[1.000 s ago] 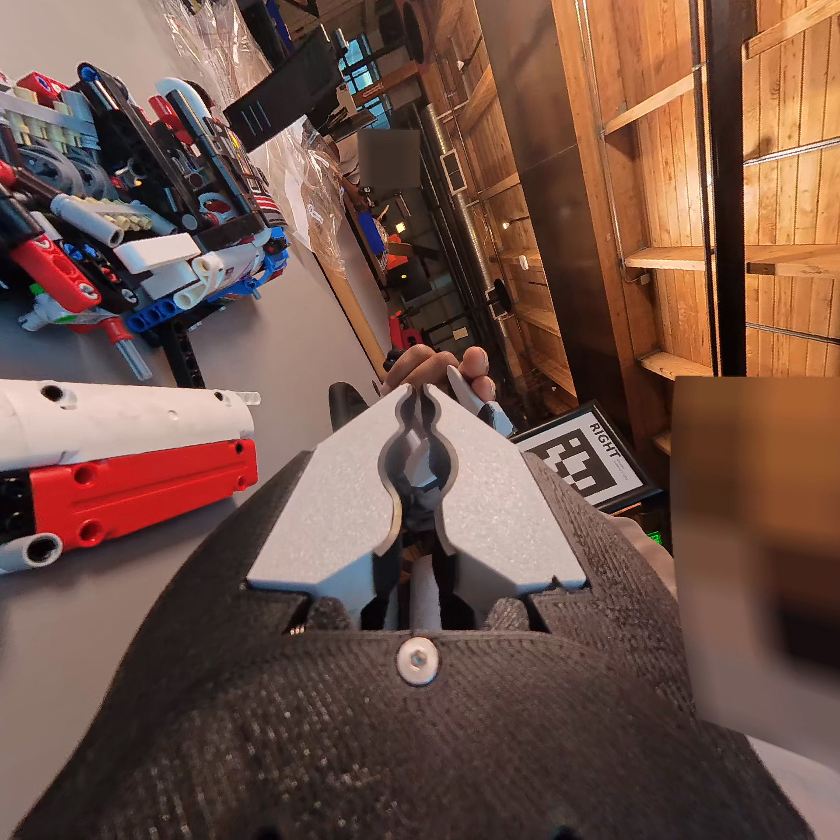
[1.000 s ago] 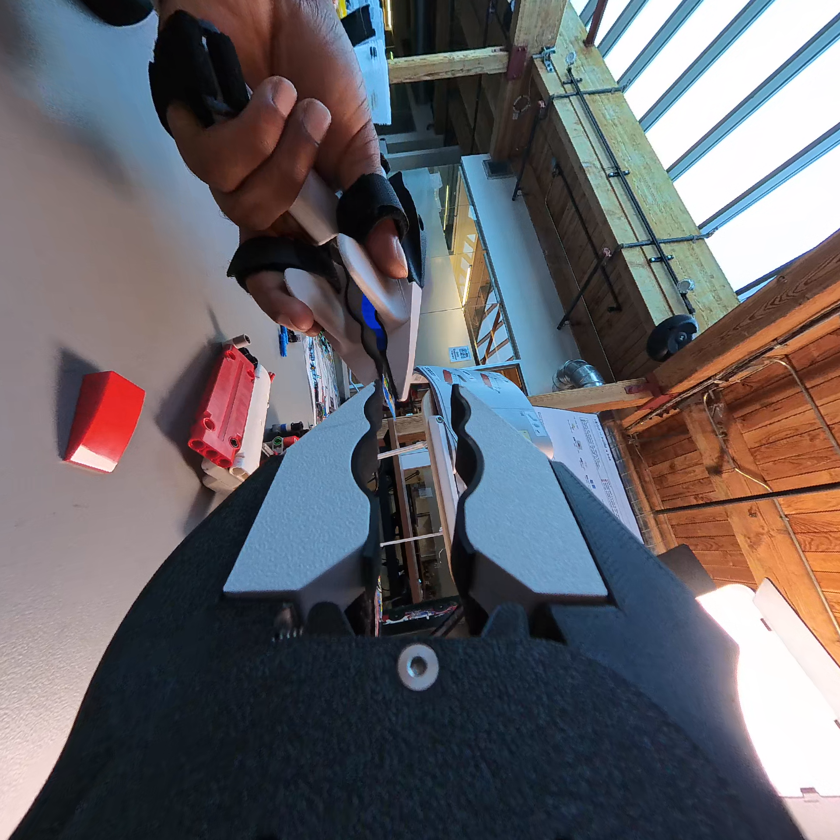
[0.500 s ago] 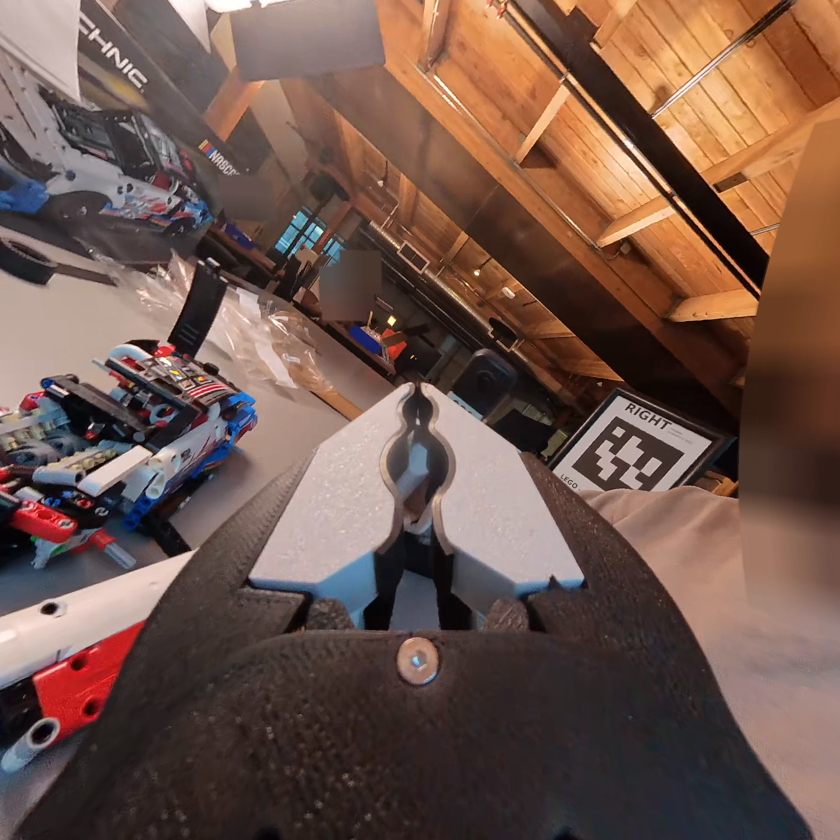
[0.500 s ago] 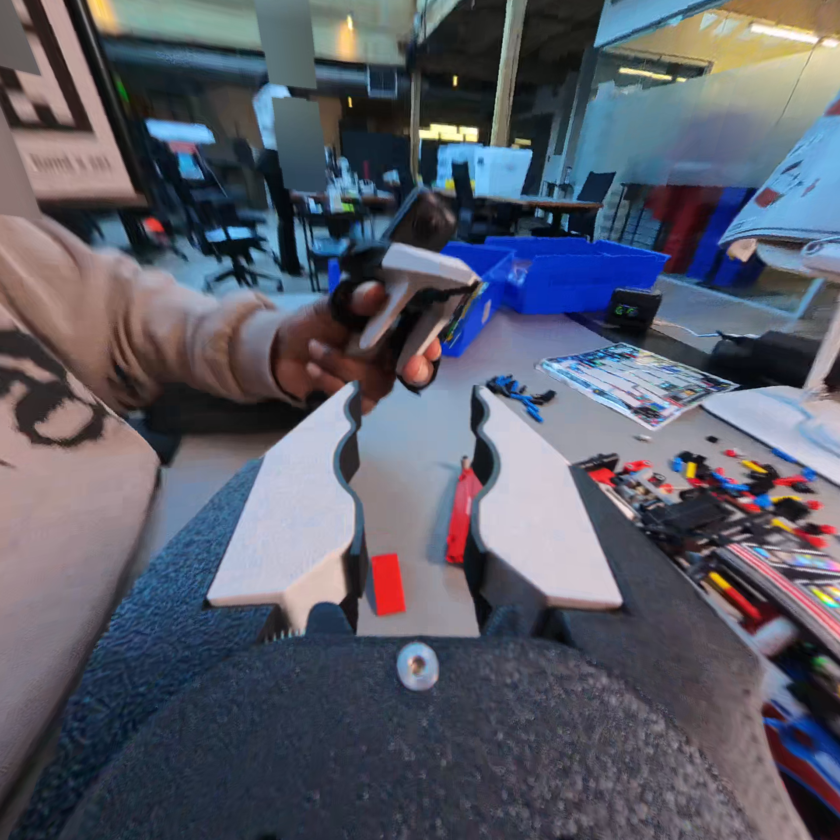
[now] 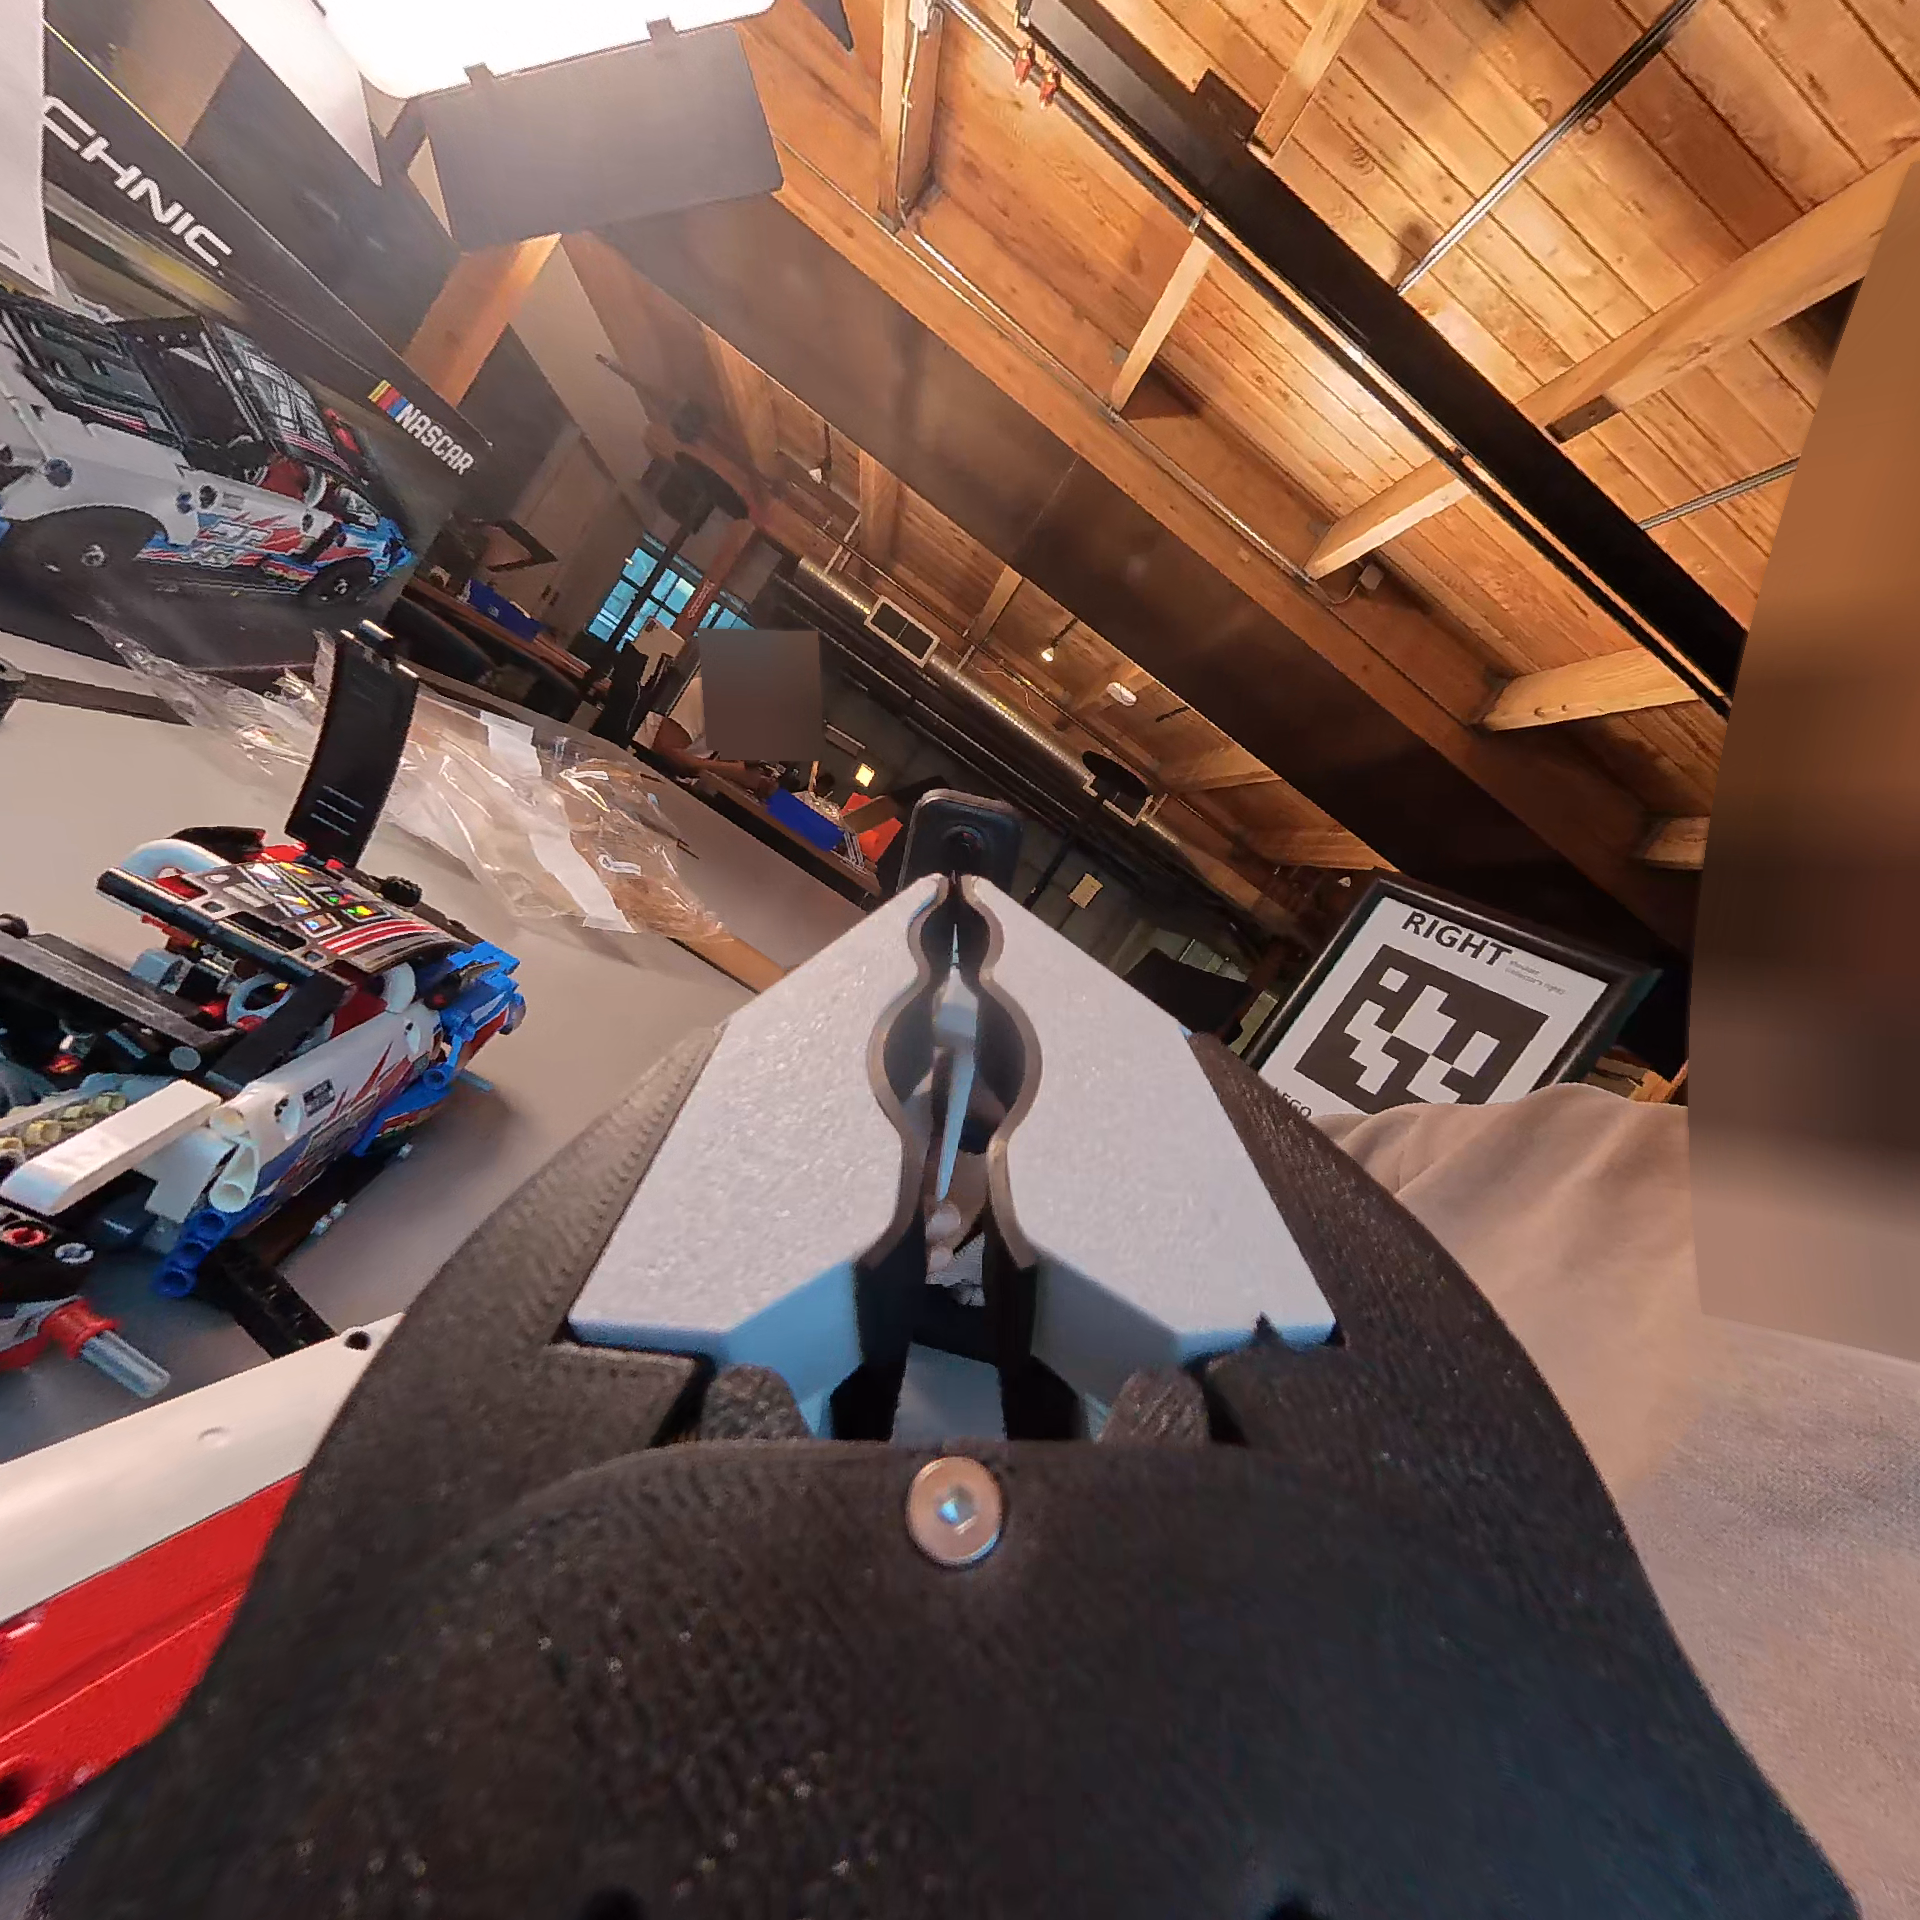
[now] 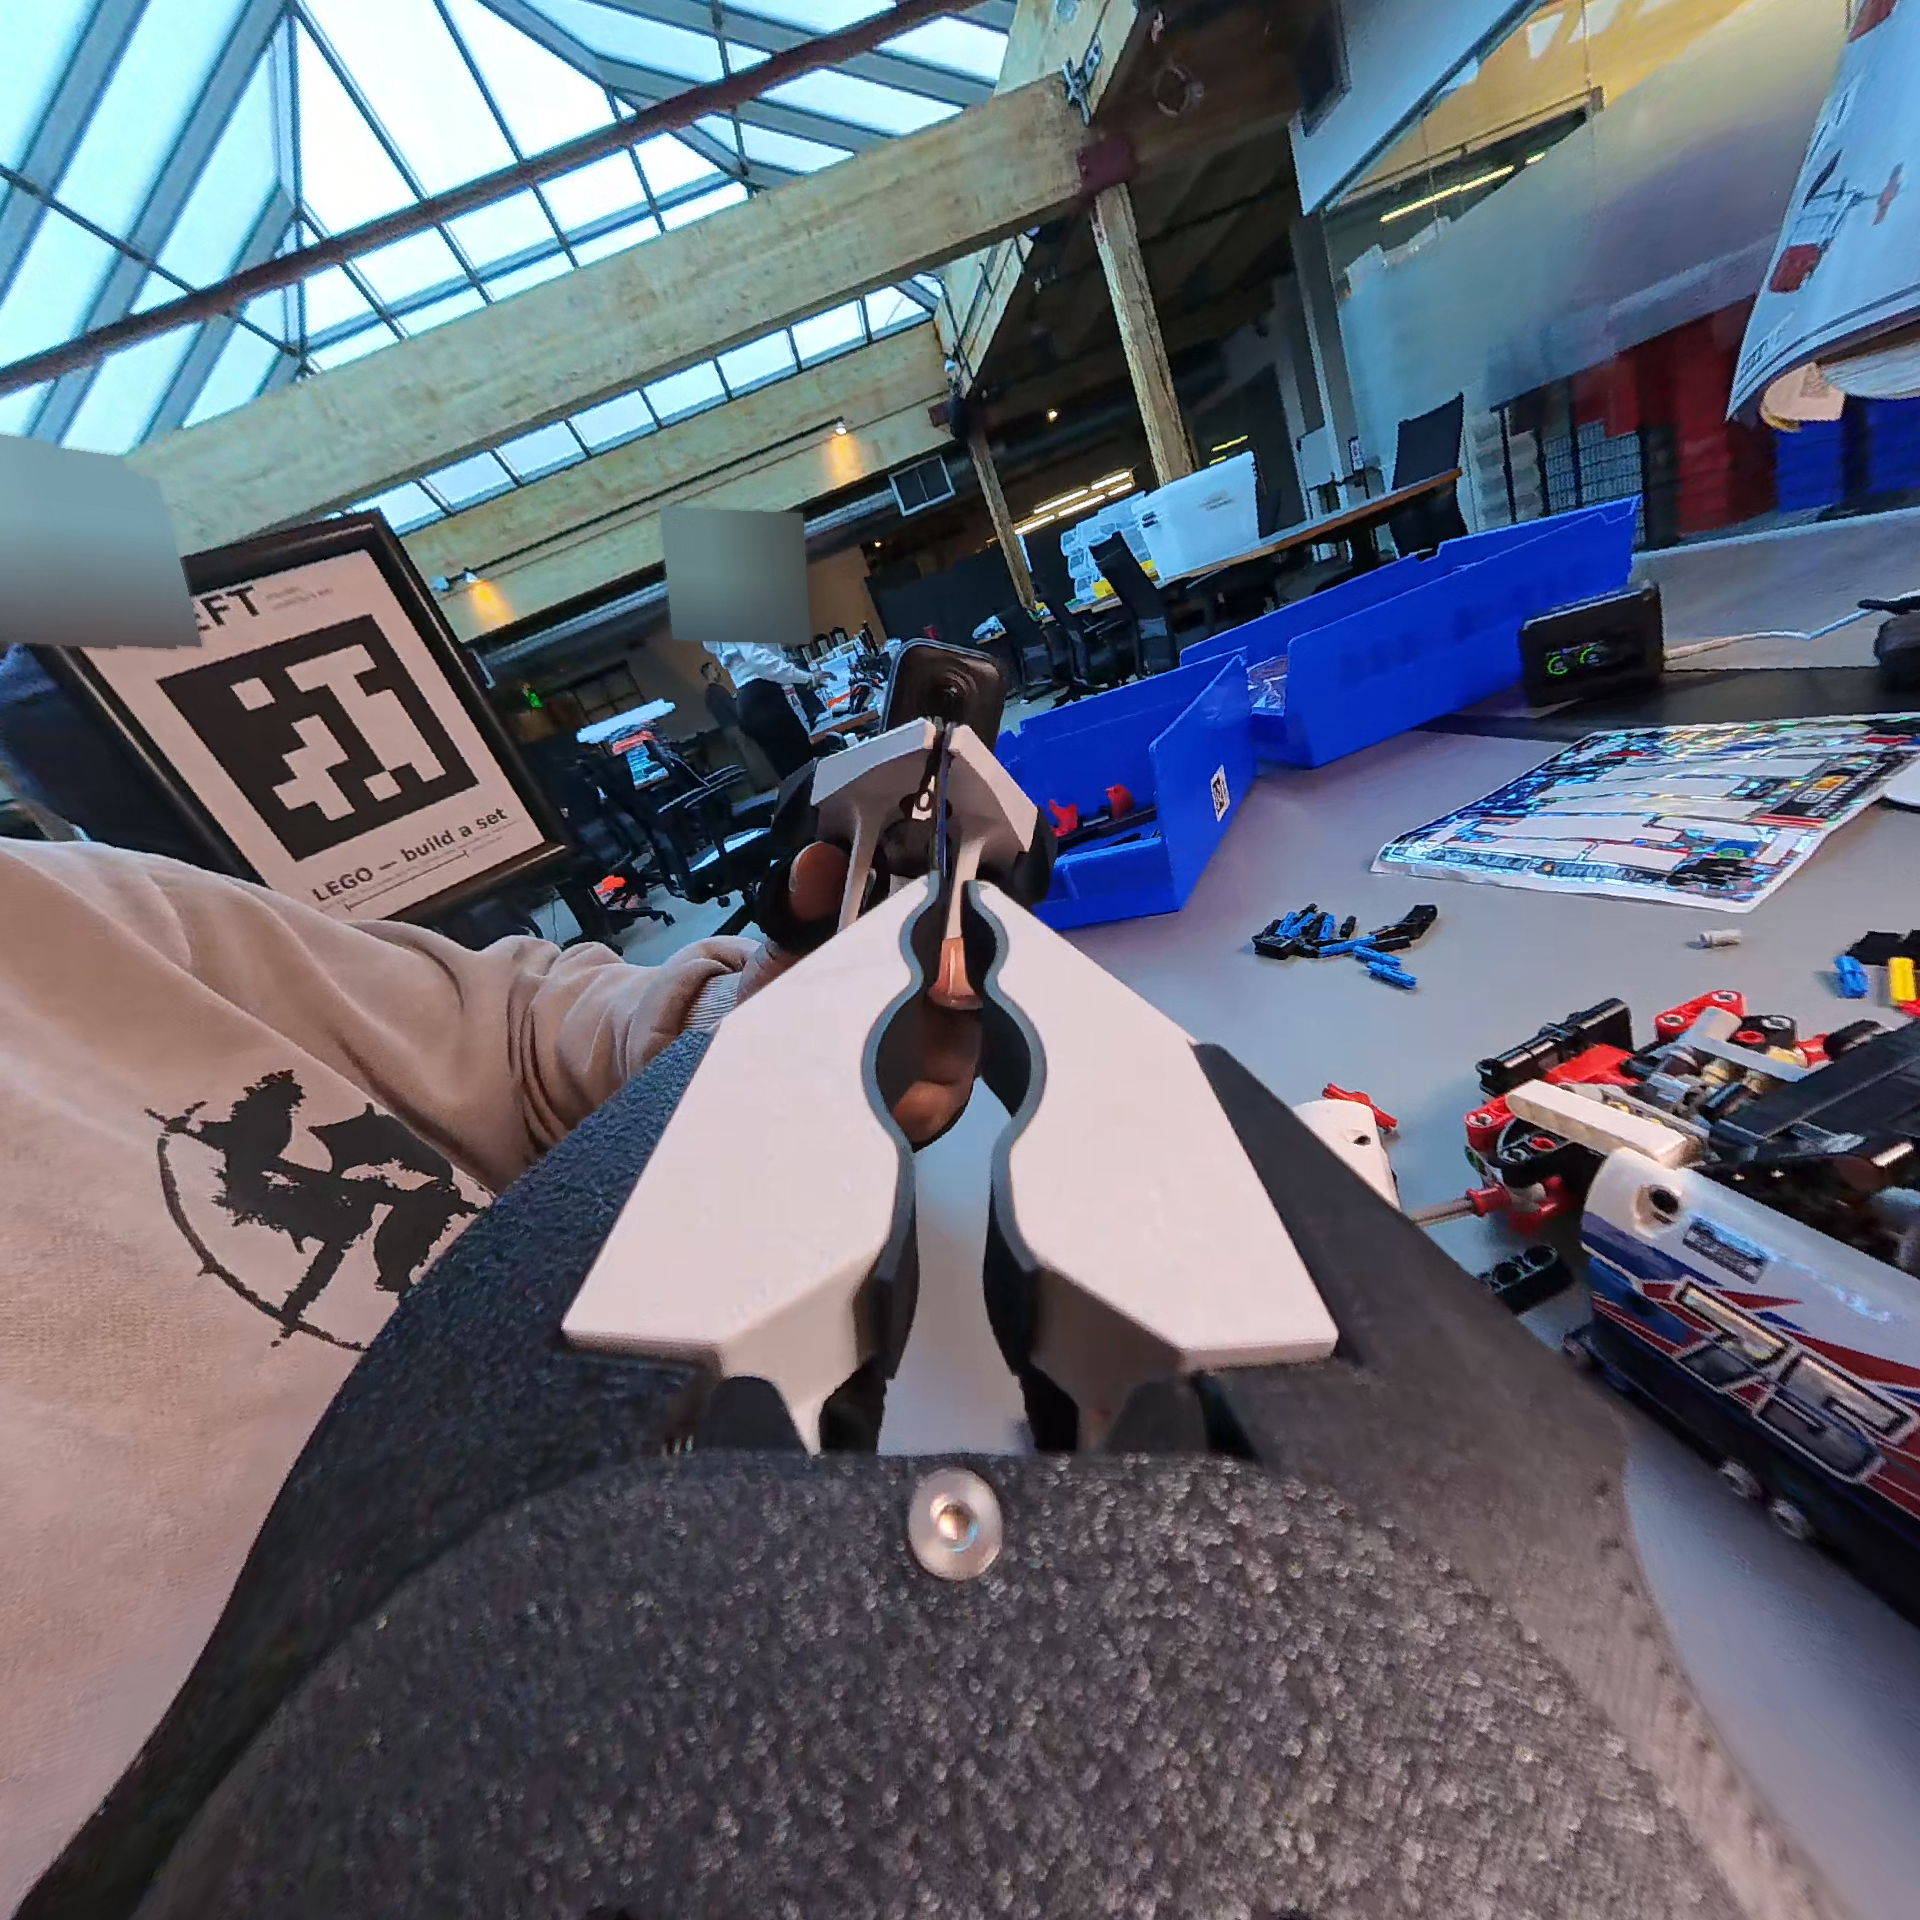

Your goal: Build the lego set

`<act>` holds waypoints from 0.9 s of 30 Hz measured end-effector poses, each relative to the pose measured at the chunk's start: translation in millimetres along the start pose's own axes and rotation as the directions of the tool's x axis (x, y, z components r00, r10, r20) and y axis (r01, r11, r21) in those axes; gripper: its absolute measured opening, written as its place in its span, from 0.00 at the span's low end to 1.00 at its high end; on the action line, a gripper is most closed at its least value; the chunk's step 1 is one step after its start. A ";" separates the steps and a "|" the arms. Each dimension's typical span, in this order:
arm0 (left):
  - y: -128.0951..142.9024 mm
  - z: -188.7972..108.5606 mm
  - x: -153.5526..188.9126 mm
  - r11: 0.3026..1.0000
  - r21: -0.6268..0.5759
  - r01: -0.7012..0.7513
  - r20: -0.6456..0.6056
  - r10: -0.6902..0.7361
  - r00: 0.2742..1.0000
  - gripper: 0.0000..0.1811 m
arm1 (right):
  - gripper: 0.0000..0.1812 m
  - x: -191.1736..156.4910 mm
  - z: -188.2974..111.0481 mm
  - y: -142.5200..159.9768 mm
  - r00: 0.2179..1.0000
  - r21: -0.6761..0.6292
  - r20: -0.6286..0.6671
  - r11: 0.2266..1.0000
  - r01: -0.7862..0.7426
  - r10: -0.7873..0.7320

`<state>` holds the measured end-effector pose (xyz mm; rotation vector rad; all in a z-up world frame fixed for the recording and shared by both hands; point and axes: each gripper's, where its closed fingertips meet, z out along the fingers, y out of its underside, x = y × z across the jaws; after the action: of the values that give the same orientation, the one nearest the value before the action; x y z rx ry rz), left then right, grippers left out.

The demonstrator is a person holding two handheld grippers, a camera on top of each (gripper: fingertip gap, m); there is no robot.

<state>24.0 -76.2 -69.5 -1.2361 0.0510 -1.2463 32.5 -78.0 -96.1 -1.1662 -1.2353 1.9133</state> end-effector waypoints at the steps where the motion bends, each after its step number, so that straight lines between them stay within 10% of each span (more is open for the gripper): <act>1: 0.5 -0.1 -0.8 1.000 -0.002 -0.002 0.004 0.002 1.000 0.00 | 0.00 -0.3 0.1 0.4 1.000 -0.001 0.002 1.000 0.000 0.000; 18: 2.9 -0.8 -4.7 1.000 -0.019 -0.016 0.022 0.016 1.000 0.00 | 0.00 -0.7 -2.3 -0.9 1.000 -0.008 0.019 1.000 -0.007 0.007; 27: 23.6 -1.1 -5.0 0.910 -0.290 -0.297 0.021 0.317 0.948 0.18 | 0.00 -3.7 -11.3 0.4 0.995 -0.302 0.080 0.952 -0.040 0.067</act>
<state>37.2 -77.7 -89.7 -1.4531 0.3739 -0.9410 44.2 -76.6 -97.3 -1.2881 -1.6024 1.8784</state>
